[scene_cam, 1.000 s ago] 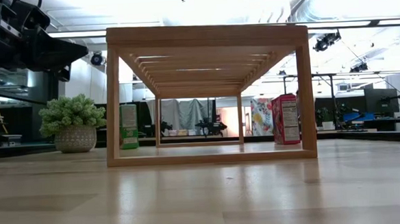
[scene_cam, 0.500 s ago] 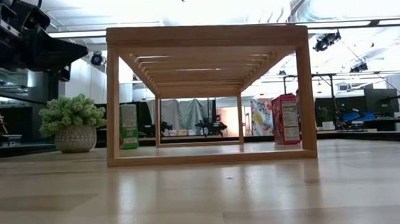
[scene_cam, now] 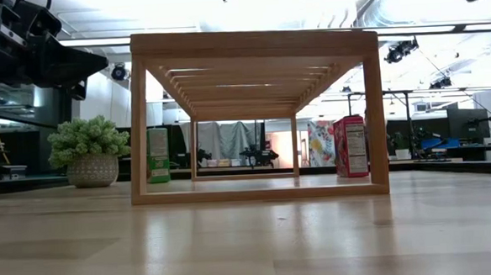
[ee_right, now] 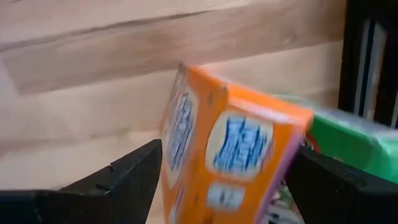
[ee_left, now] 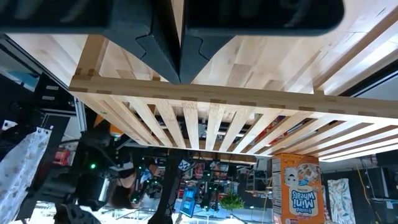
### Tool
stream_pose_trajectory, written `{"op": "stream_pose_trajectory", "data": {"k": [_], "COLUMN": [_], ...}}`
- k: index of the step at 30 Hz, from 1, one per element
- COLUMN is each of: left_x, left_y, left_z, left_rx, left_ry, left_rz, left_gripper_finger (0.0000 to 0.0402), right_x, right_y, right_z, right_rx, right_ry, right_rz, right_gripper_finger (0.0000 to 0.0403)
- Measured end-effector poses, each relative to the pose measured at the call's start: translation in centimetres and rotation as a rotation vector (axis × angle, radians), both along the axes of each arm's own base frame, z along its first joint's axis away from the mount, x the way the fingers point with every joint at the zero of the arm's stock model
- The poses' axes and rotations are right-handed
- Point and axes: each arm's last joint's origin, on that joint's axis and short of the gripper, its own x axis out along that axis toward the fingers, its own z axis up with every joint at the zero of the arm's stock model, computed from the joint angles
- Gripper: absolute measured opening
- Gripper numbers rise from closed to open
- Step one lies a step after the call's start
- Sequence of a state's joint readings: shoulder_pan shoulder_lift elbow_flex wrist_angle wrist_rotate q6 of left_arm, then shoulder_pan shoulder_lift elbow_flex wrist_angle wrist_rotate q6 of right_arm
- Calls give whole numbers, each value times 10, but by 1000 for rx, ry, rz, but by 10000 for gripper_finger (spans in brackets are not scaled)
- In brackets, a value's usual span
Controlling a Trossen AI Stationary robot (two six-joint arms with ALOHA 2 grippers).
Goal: Stack cereal on shelf
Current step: Put the orange cereal box on the shelf aligned with the other orange cereal box
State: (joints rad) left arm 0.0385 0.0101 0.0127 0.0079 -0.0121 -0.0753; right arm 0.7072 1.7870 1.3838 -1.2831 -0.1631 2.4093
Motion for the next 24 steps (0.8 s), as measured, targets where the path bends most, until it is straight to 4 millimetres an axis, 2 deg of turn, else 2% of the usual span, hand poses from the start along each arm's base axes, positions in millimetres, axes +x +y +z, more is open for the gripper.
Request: {"op": "stream_pose_trajectory", "data": {"k": [4, 9, 19, 22, 24], "left_x": [0, 0, 0, 0, 0], "left_y": [0, 0, 0, 0, 0], "left_z": [0, 0, 0, 0, 0], "left_rx": [0, 0, 0, 0, 0], "left_ry": [0, 0, 0, 0, 0], "left_rz": [0, 0, 0, 0, 0], "left_gripper_finger": [0, 0, 0, 0, 0], "right_x": [0, 0, -4, -11, -17], "right_y": [-1, -1, -3, 0, 4], "right_z": [-10, -11, -4, 7, 22], "right_rx": [12, 13, 24, 42, 54], "right_ry": [-9, -3, -15, -40, -60], "right_rz": [3, 5, 9, 33, 81], "right_gripper_finger": [310, 296, 189, 157, 137]}}
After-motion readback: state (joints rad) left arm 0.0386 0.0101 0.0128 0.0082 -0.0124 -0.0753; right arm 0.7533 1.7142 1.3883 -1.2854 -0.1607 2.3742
